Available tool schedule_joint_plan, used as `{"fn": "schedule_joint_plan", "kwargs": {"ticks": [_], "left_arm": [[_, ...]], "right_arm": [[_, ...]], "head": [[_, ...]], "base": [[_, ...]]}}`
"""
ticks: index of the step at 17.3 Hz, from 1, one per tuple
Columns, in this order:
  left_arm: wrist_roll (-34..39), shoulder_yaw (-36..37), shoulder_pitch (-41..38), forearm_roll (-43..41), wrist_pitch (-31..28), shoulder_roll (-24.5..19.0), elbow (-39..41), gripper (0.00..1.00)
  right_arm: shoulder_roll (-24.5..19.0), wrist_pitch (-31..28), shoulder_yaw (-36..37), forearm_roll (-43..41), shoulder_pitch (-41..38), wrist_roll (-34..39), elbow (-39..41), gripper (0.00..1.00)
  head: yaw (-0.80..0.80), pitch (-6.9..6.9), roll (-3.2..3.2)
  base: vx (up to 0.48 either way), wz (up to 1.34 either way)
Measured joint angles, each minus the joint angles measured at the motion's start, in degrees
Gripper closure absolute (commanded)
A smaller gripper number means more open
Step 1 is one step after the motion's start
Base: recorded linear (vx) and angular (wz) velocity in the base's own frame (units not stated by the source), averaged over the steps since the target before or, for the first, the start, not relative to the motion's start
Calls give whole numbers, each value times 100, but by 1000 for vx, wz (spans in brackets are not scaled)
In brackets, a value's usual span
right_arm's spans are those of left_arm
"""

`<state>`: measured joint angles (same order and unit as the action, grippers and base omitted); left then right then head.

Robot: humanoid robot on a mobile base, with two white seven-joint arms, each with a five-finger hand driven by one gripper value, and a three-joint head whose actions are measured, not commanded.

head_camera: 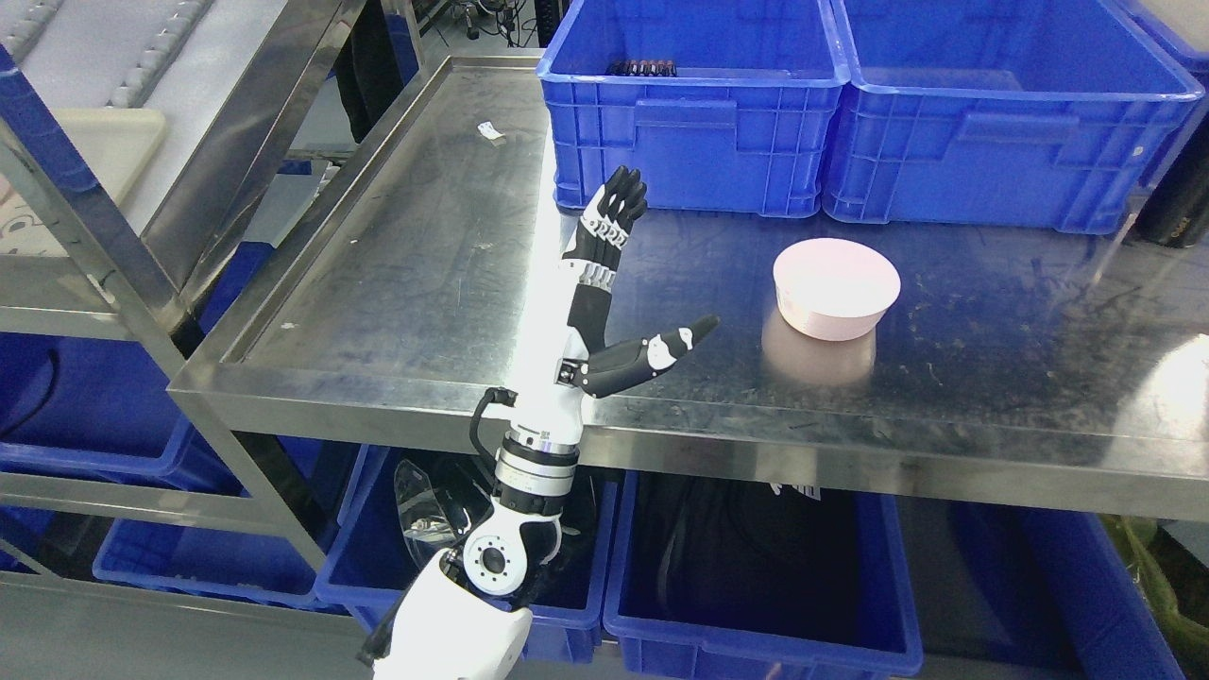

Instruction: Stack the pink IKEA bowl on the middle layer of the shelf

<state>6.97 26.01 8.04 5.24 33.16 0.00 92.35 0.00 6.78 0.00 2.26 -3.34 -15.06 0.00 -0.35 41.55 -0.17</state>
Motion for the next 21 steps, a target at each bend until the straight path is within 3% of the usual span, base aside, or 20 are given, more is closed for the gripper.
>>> {"fn": "schedule_joint_plan", "kwargs": {"ticks": [8,10,13,17,21], "left_arm": [[-20,74,461,-14,-241,0,8,0],[-22,103,808,-147,-676,0,10,0],[-177,233,1555,-553,-1782,0,11,0],[-1593,434,2636,-1587,-3298,1,4,0],[-3676,638,3511,-3192,-3820,1,-43,2]], "right_arm": [[0,-12,0,1,1,0,0,0],[0,-18,0,1,2,0,0,0],[0,-23,0,0,0,0,0,0],[0,-29,0,0,-1,0,0,0],[0,-45,0,1,-1,0,0,0]], "head": [[0,0,0],[0,0,0],[0,0,0],[0,0,0],[0,0,0]], "base": [[-4,-3],[-19,-31],[-53,-35],[-78,-24],[-59,-15]]}}
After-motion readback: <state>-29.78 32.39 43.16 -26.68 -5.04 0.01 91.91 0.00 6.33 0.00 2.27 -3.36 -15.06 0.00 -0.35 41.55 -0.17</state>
